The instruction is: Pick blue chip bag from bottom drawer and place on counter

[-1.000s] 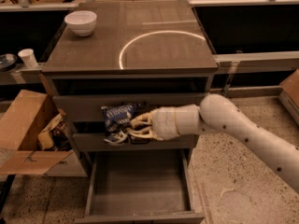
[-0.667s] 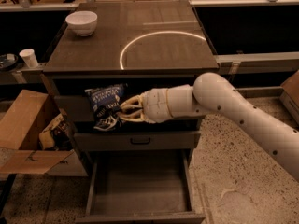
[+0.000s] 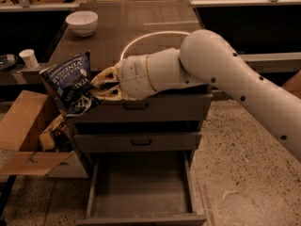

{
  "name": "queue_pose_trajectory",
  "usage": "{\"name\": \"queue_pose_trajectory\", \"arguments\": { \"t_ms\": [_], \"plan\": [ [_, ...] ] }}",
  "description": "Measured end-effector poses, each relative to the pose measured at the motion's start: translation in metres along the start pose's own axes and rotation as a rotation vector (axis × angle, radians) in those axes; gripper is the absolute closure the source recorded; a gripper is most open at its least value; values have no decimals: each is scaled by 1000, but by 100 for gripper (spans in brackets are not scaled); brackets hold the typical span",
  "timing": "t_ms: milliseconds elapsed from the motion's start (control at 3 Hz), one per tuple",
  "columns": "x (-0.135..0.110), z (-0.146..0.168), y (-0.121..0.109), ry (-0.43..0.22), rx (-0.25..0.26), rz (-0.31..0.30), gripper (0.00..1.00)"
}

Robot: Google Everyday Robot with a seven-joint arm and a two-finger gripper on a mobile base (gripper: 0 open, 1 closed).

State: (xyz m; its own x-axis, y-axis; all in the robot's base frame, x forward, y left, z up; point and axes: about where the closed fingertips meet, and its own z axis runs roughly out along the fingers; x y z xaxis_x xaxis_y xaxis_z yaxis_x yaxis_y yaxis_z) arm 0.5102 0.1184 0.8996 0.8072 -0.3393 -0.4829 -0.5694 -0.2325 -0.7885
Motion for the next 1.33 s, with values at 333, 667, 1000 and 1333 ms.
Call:
{"name": "queue_pose_trajectory", "arguments": {
  "t_ms": [333, 667, 1000, 1333],
  "plan": [
    [0, 0, -1, -3, 6, -1, 100],
    [27, -17, -28, 21, 72, -20, 100],
    [92, -57, -89, 127, 194, -29, 100],
    [141, -83, -116, 208, 278, 15, 100]
  ]
}}
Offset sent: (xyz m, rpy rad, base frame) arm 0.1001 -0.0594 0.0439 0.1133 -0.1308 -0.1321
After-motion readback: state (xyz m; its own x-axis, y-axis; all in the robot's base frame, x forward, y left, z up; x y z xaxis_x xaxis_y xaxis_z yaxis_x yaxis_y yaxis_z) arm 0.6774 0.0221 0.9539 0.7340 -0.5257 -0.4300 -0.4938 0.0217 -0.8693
